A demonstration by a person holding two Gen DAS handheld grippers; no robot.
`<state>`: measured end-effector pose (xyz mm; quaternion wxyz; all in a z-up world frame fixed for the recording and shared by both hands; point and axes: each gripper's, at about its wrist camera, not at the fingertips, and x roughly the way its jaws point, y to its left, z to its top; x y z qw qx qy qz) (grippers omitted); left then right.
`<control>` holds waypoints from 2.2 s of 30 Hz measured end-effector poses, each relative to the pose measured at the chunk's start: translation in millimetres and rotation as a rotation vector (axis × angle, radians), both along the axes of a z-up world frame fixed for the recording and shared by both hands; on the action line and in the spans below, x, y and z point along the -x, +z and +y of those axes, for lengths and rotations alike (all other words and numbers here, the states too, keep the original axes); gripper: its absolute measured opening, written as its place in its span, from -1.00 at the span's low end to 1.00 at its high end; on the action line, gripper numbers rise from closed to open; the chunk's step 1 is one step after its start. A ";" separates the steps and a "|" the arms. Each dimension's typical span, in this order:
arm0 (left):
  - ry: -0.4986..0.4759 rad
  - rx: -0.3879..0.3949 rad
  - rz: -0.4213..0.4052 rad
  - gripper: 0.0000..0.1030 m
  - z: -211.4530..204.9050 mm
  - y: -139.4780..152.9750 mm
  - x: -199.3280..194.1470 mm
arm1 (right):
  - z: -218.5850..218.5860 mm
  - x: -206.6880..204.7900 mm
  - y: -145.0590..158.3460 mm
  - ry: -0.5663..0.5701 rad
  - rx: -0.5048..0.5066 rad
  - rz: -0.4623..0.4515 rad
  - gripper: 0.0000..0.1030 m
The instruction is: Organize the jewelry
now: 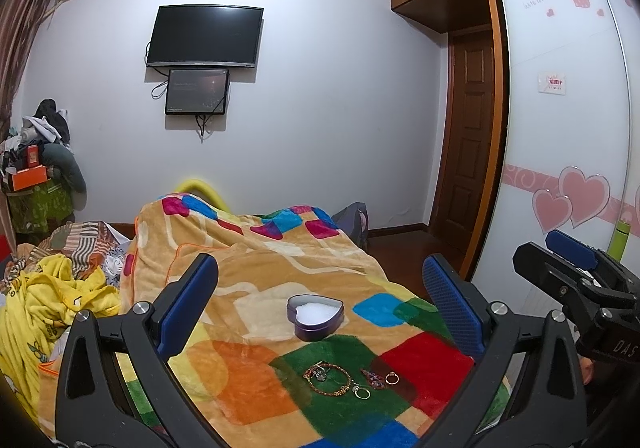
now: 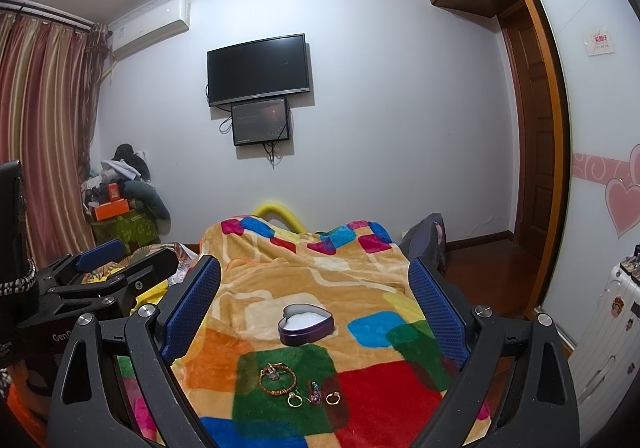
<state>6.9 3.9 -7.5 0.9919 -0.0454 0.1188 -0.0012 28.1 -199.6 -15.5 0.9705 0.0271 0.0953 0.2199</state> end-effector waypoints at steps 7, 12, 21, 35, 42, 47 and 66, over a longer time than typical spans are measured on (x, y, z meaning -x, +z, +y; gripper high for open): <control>-0.001 -0.001 0.001 1.00 0.3 -0.1 0.3 | 0.5 0.4 0.1 0.000 0.001 -0.001 0.82; 0.001 0.000 0.001 1.00 1.6 0.2 -0.3 | 0.5 0.2 -0.2 0.001 0.003 0.000 0.82; 0.001 0.000 0.001 1.00 1.8 0.0 -0.1 | 2.2 -0.1 -4.1 0.002 0.007 0.004 0.82; -0.002 0.003 0.005 1.00 3.4 -1.1 -1.3 | 7.2 -3.2 -12.2 -0.001 0.025 0.020 0.82; -0.012 0.015 0.035 1.00 9.3 -8.3 -12.5 | 5.1 -9.3 -11.0 -0.012 0.042 0.048 0.82; -0.014 0.032 0.100 1.00 13.7 -19.6 -32.9 | -0.7 -22.0 -13.0 -0.019 0.059 0.092 0.82; 0.007 -0.004 0.600 1.00 40.6 -135.1 -126.3 | 0.6 -80.0 -105.7 0.036 0.325 0.406 0.81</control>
